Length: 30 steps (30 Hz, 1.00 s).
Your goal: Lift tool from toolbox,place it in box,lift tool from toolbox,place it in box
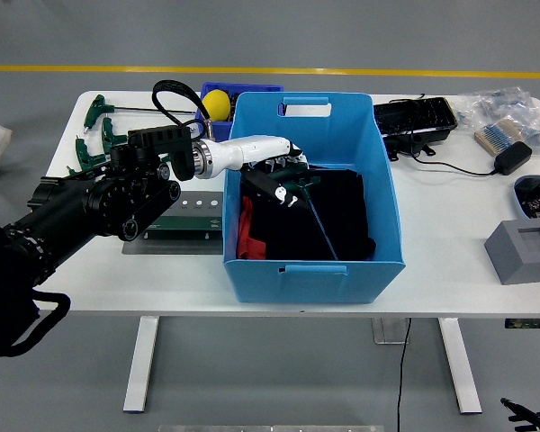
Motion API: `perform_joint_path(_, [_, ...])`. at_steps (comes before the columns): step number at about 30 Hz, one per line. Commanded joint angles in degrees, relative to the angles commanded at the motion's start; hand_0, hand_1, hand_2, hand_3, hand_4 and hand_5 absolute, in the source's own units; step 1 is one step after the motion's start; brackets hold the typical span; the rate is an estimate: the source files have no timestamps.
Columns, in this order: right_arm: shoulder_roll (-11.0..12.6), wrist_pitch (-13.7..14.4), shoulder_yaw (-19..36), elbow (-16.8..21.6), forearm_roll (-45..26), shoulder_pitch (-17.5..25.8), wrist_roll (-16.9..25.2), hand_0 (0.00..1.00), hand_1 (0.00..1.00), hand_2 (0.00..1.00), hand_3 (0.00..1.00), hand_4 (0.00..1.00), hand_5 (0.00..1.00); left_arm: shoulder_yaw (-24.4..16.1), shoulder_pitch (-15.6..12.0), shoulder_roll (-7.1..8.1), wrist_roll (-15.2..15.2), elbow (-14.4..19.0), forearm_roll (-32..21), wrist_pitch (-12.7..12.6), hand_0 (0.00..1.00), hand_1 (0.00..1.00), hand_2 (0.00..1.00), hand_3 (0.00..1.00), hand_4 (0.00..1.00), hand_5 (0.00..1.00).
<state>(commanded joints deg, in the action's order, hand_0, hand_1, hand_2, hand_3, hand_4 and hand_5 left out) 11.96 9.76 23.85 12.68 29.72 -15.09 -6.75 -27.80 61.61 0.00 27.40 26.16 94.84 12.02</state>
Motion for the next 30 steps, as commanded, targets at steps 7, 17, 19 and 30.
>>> perform_joint_path(7, [0.0, 0.0, 0.1, 0.0, 0.0, 0.2, -0.1, 0.631, 0.601, 0.663, 0.541, 0.785, 0.663, -1.0, -0.2, 0.00, -0.6, 1.0, 2.7, 1.7, 0.525, 0.674, 0.799, 0.735, 0.998, 0.763])
perform_joint_path(17, [-0.1, -0.2, 0.3, 0.0, 0.2, 0.7, -0.2, 0.631, 0.600, 0.664, 0.541, 0.785, 0.663, -3.1, -1.3, 0.00, -0.4, 3.3, 6.4, 3.1, 0.953, 0.998, 0.998, 0.875, 0.998, 0.793])
perform_joint_path(19, [-0.1, -0.1, 0.3, 0.0, 0.1, 0.8, -0.2, 0.631, 0.600, 0.664, 0.541, 0.785, 0.663, -4.0, -1.8, 0.00, 0.3, 4.1, 6.9, 1.2, 0.953, 0.998, 0.998, 0.875, 0.998, 0.793])
perform_joint_path(30, [-0.1, 0.1, -1.0, -0.1, -2.1, 0.8, 0.6, 0.631, 0.599, 0.664, 0.541, 0.785, 0.663, -20.5, -11.0, 2.29, 2.1, 19.0, 3.9, -5.6, 0.857, 0.903, 0.939, 0.809, 0.997, 0.678])
